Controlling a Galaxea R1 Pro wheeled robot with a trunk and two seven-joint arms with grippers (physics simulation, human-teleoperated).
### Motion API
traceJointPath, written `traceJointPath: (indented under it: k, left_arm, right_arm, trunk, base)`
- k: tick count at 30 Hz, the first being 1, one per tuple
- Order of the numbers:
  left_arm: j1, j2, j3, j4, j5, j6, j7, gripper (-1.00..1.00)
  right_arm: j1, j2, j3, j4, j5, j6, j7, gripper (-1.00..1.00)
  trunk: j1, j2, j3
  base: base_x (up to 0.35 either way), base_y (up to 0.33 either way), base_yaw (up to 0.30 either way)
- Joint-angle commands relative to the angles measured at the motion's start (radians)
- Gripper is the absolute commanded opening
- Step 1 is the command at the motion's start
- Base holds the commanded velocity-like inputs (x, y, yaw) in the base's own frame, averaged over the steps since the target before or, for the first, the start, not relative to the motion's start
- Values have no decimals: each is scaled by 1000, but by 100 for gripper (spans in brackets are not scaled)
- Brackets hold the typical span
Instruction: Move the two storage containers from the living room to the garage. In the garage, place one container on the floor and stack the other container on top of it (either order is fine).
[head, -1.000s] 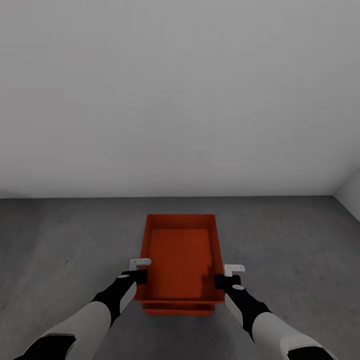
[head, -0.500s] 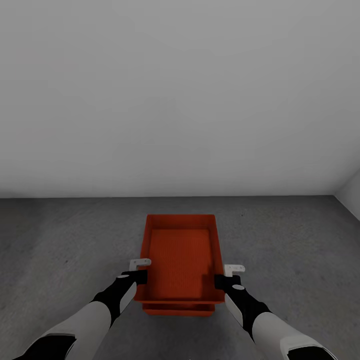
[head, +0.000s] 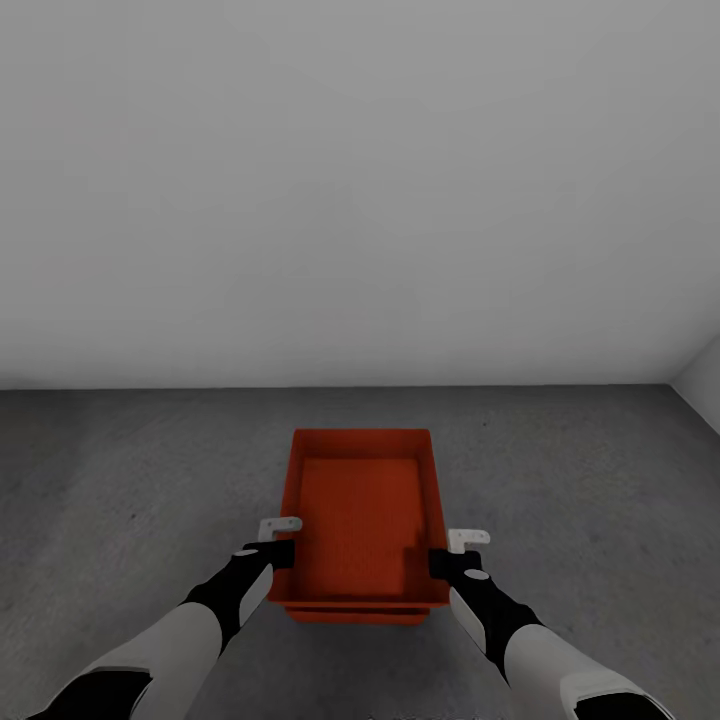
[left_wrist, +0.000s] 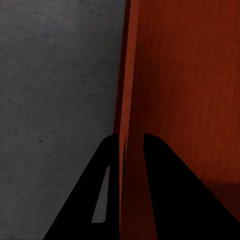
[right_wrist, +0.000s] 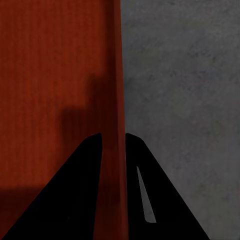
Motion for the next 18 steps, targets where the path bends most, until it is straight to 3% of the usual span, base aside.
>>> traceJointPath:
  k: [1,18]
  left_arm:
    - [0,0,16,-6,-18,-10,34,-100]
    - [0,0,16,-7,-18,-10,34,-100]
  right_arm:
    - [-1,0,-25,2,-13,-1,-8,-100]
    - [-1,0,-24,2,-13,-6,-8,-100]
  trunk:
    - [0,0,-2]
    - [0,0,-26]
  base:
    - [0,0,0]
    - [0,0,0]
